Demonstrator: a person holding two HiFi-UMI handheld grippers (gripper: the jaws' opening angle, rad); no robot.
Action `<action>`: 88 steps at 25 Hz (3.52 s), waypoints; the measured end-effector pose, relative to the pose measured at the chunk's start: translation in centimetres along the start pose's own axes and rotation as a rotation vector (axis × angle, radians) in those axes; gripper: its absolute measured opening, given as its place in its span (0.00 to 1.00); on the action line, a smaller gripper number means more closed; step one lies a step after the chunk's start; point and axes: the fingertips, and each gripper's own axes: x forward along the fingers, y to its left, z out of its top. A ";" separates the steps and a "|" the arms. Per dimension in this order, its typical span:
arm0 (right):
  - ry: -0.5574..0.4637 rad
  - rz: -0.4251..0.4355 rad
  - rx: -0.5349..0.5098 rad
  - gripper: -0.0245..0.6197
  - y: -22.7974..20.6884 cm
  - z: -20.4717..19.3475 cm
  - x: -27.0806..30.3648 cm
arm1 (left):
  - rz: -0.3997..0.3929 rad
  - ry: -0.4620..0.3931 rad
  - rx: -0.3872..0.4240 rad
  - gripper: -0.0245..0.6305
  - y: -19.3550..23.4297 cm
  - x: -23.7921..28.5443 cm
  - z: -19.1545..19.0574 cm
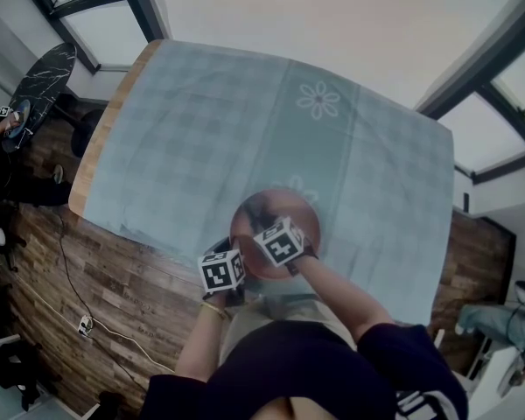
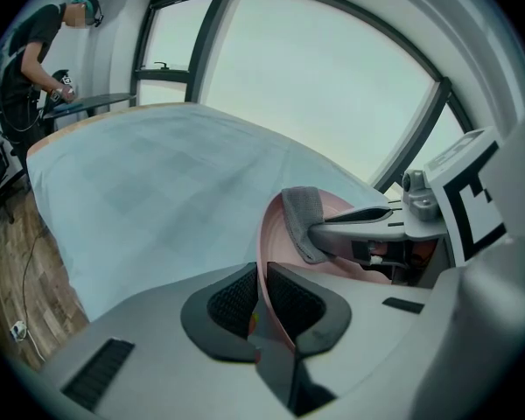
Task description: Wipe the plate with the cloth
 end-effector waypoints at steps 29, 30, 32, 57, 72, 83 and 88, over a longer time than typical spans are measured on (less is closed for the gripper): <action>0.003 0.177 -0.002 0.09 6.7 -2.9 -1.6 | 0.014 -0.018 0.013 0.11 0.0 0.0 0.1; 0.002 0.185 0.002 0.09 6.9 -3.0 -1.6 | 0.014 -0.017 0.012 0.11 0.1 0.0 0.1; 0.006 0.201 0.009 0.09 7.2 -3.2 -1.7 | 0.015 -0.016 0.013 0.11 0.1 0.0 0.1; -0.043 0.078 0.164 0.09 0.0 -3.9 -5.4 | 0.014 -0.020 0.026 0.11 0.1 0.0 0.2; 0.114 -0.183 0.201 0.09 -7.3 -7.0 -6.0 | 0.013 -0.019 0.027 0.11 -0.1 -0.1 0.2; 0.191 -0.187 0.098 0.09 -6.6 -7.4 -5.5 | 0.023 -0.019 0.021 0.11 0.0 -0.1 0.2; 0.166 -0.144 0.028 0.09 -5.2 -6.0 -5.3 | 0.028 -0.019 0.018 0.11 -0.1 -0.2 0.2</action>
